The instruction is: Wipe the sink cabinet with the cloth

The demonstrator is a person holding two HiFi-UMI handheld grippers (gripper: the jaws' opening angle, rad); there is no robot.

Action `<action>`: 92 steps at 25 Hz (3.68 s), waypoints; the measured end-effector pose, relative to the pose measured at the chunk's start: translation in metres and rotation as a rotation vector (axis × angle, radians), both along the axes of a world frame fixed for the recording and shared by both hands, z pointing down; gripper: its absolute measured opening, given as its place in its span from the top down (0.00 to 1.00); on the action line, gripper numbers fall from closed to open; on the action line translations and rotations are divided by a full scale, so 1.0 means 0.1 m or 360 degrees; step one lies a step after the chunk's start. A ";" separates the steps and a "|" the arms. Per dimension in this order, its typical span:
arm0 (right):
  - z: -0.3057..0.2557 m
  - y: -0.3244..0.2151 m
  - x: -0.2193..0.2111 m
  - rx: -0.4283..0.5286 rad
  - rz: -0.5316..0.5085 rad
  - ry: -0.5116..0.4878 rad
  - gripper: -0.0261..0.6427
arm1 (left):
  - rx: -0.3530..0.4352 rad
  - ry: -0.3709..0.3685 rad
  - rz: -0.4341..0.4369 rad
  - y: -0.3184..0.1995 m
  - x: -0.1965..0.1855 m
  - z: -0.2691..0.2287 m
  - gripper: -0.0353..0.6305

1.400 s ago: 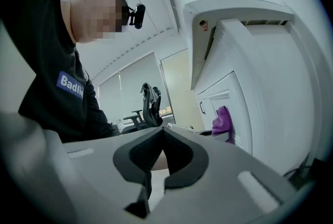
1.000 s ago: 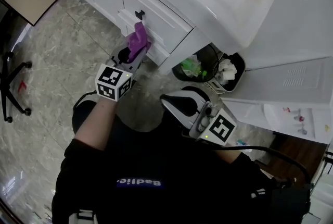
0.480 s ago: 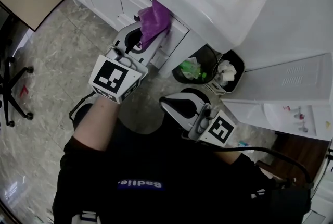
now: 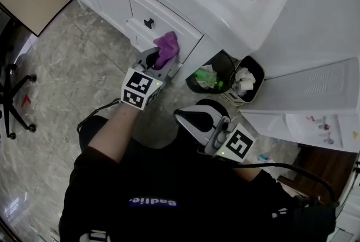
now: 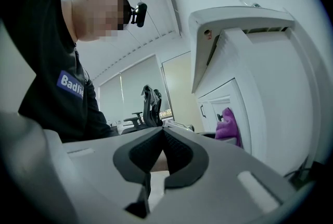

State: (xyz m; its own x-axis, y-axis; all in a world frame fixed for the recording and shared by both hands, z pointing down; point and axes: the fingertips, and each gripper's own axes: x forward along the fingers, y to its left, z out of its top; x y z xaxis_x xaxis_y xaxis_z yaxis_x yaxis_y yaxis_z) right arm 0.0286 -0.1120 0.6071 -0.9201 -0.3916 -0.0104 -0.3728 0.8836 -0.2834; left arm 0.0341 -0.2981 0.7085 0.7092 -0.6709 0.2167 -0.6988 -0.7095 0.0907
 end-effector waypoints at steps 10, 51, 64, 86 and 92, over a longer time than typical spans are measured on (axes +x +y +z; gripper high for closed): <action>-0.03 -0.03 0.00 0.0011 0.0012 -0.0020 0.97 | -0.0029 -0.0013 0.0098 0.30 0.07 -0.06 0.82; -0.68 -0.13 -0.50 -0.0347 -0.0170 0.0036 0.97 | -0.0163 0.0196 0.0010 0.46 -0.28 -0.56 0.82; -3.80 -0.05 -0.84 -0.0189 -0.0318 -0.0024 0.97 | -0.0138 0.0312 -0.0095 1.09 -0.62 -3.84 0.82; -6.11 1.29 0.12 0.0196 -0.0291 -0.0185 0.97 | -0.0063 0.0396 -0.0158 2.71 -0.19 -6.43 0.82; -6.13 2.01 -0.08 0.0239 -0.0076 -0.0151 0.97 | 0.0028 0.0428 -0.0022 3.54 -0.47 -6.64 0.82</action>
State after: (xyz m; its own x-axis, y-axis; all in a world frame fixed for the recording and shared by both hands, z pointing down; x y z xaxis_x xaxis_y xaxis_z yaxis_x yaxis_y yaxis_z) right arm 0.0210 0.0885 -0.0055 -0.9298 -0.3348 -0.1532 -0.3072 0.9348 -0.1785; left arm -0.0132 0.0559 0.0446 0.7306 -0.6827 0.0102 -0.6608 -0.7033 0.2622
